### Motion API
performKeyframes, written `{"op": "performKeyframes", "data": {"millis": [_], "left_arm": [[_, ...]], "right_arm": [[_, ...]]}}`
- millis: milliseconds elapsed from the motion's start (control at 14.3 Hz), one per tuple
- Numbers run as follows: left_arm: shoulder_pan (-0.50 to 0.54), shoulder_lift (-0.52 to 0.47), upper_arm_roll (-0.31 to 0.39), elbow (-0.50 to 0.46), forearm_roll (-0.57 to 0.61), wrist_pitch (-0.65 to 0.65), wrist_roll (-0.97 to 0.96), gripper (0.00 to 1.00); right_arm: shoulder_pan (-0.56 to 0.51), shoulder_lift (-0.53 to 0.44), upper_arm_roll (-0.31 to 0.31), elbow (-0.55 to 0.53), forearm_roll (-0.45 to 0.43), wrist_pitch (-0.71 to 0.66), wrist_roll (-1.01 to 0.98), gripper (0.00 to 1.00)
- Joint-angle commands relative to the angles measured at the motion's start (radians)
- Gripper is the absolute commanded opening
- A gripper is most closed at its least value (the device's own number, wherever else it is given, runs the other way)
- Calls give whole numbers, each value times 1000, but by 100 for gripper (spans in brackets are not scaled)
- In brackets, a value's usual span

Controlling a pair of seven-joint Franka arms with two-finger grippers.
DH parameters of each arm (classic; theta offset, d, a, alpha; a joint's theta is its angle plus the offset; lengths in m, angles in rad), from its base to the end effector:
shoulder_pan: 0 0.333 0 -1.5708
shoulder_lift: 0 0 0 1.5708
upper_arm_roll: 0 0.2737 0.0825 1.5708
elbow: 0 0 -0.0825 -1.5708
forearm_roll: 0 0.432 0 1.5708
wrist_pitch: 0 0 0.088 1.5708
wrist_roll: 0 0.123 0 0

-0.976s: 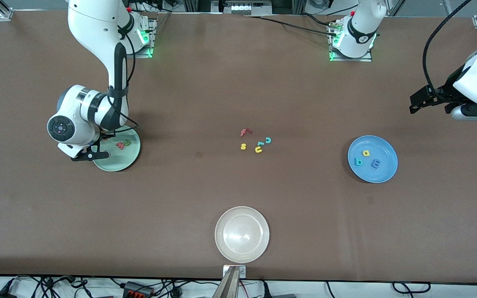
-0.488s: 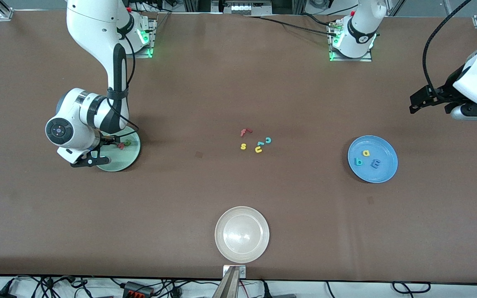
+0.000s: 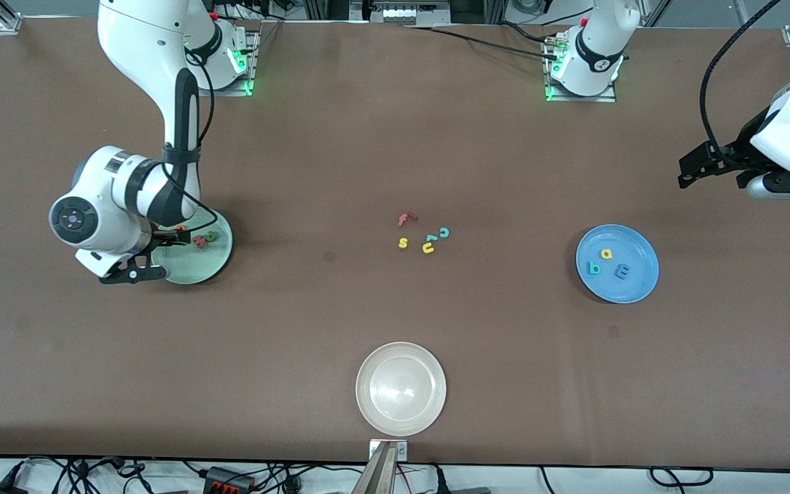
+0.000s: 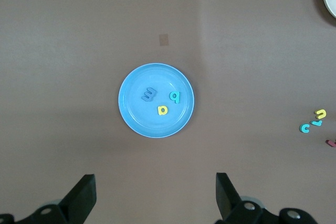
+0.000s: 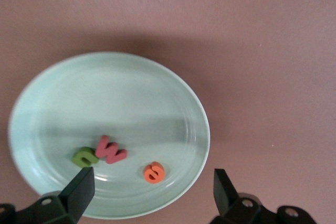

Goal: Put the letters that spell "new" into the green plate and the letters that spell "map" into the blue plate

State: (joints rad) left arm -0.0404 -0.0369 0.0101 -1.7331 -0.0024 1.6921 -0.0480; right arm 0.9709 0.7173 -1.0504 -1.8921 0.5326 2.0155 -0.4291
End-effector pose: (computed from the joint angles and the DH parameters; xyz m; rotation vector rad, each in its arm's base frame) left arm 0.5985 -0.0183 0.5140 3.1389 0.0282 -0.0066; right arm 0.6197 -0.0204 0.1937 3.0043 0.1719 -0.3040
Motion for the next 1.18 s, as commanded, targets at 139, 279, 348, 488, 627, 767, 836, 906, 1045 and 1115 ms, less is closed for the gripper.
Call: {"op": "performKeyframes", "data": {"millis": [139, 279, 348, 488, 627, 767, 836, 906, 1045, 1115], "left_arm": [[-3, -5, 7, 14, -24, -19, 27, 100], [-3, -5, 7, 14, -24, -19, 27, 100], [-3, -5, 7, 14, -24, -19, 27, 100], [-3, -5, 7, 14, -24, -19, 27, 100], [-3, -5, 7, 14, -24, -19, 27, 100], [-3, -5, 7, 14, -24, -19, 27, 100], [-3, -5, 7, 14, -24, -19, 27, 100], [-3, -5, 7, 14, -24, -19, 27, 100], [-3, -5, 7, 14, -24, -19, 27, 100], [-3, -5, 7, 14, -24, -19, 27, 100]], "right_arm": [[-211, -149, 216, 106, -108, -38, 117, 100], [-314, -246, 352, 165, -245, -53, 235, 100], [-351, -298, 409, 175, -308, -69, 287, 100], [-460, -381, 528, 220, -397, -144, 352, 100], [-610, -421, 654, 301, -420, -263, 359, 100], [-777, -438, 804, 387, -468, -339, 359, 100], [-849, -461, 873, 396, -489, -339, 360, 100], [-917, -485, 938, 395, -506, -331, 362, 100], [-957, -522, 971, 395, -519, -333, 360, 100], [-959, -541, 969, 396, -517, -336, 360, 100]]}}
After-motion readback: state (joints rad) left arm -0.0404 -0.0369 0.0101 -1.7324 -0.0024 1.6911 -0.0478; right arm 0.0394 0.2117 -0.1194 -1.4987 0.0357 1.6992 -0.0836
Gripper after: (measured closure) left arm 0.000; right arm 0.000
